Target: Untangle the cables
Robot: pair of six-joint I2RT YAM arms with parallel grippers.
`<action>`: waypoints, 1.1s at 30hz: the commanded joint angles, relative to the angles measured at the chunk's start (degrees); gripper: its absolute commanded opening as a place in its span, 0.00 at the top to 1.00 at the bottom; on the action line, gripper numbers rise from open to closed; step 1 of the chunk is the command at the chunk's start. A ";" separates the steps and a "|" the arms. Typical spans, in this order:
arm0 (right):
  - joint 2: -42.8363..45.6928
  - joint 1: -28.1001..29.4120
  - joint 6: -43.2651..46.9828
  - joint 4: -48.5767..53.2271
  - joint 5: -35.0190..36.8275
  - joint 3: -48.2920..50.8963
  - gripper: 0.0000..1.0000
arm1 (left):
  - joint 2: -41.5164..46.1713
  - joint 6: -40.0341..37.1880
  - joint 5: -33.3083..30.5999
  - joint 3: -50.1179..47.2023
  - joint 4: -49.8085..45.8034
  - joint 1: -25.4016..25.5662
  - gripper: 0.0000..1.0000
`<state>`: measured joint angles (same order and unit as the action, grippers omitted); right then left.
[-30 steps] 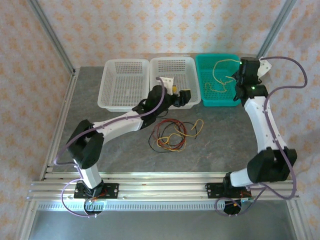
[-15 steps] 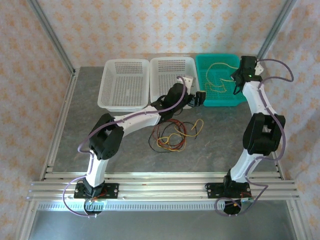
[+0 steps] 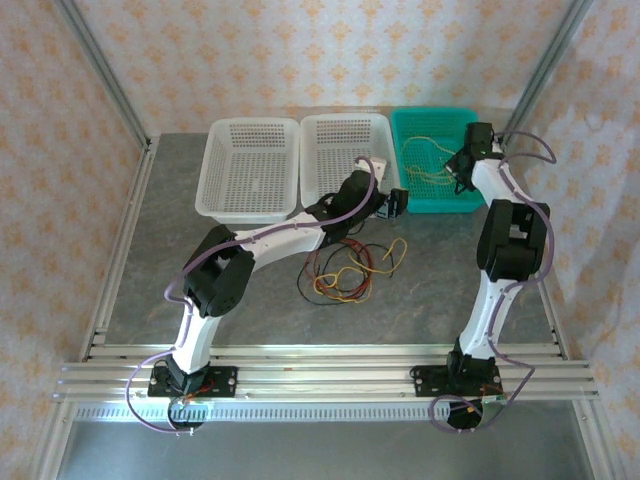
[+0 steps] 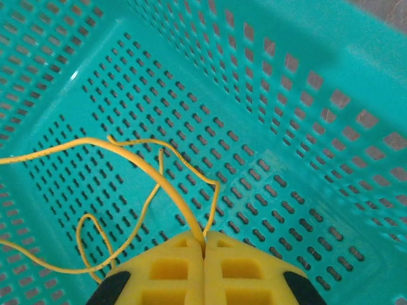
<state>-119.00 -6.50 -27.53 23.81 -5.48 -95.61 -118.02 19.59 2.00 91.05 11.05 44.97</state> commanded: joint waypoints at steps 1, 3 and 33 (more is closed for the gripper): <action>-1.27 0.57 1.38 1.39 -0.68 -1.94 1.00 | -0.72 0.70 -1.77 0.15 -0.94 -0.33 0.18; -1.87 0.70 1.43 1.63 -0.52 -2.25 1.00 | -0.64 0.71 -1.73 -0.24 -0.95 -0.41 0.18; 28.37 6.10 7.00 1.27 13.33 10.36 0.39 | 24.90 1.53 1.08 -24.38 3.10 -1.60 0.12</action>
<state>-95.33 -1.43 -21.30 25.56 5.19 -88.84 -95.90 21.08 2.94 69.56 12.80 42.78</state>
